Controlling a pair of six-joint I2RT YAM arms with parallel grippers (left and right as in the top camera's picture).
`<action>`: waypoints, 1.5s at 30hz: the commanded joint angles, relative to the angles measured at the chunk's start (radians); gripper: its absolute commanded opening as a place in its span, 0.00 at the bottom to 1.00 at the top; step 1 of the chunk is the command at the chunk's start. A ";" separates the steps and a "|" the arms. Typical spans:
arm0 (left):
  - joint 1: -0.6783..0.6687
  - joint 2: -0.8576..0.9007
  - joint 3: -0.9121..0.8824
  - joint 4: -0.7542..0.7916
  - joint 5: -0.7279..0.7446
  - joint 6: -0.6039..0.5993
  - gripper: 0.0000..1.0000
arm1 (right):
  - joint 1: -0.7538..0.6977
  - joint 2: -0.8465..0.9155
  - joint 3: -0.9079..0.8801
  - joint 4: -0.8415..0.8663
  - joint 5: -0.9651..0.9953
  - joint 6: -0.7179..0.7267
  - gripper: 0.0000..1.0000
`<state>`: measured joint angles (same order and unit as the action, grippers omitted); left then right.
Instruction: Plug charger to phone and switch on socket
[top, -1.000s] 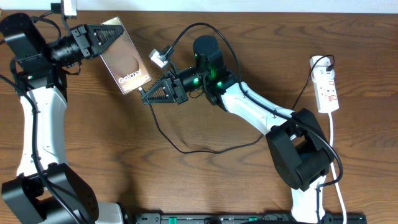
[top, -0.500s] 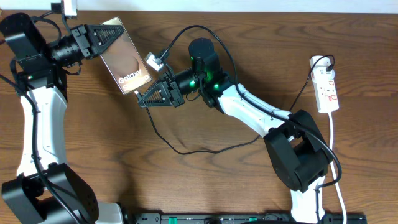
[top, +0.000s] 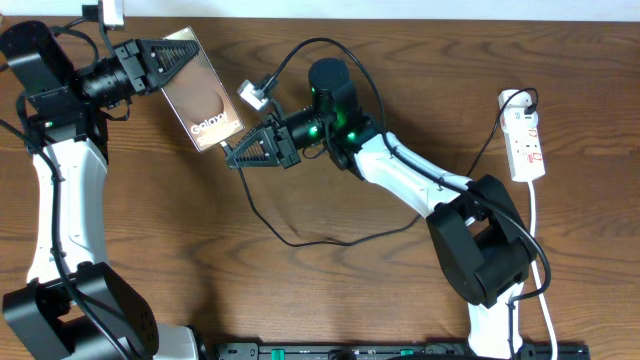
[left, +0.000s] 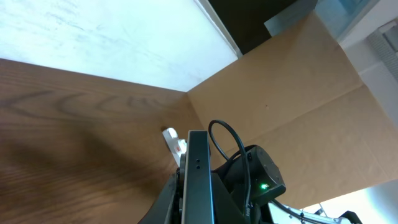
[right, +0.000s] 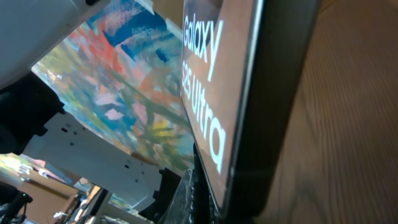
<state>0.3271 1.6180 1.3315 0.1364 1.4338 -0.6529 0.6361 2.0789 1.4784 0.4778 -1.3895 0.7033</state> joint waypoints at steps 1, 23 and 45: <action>0.001 -0.004 0.002 0.008 0.017 0.010 0.07 | -0.007 0.003 0.011 0.005 0.018 0.018 0.01; 0.001 -0.004 0.002 0.008 0.047 0.033 0.07 | -0.008 0.003 0.011 0.005 0.030 0.037 0.01; 0.001 -0.004 0.002 0.008 0.047 0.051 0.07 | -0.032 0.003 0.011 0.005 0.030 0.049 0.01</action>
<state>0.3271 1.6180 1.3315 0.1387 1.4376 -0.6228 0.6254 2.0789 1.4784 0.4763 -1.3861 0.7437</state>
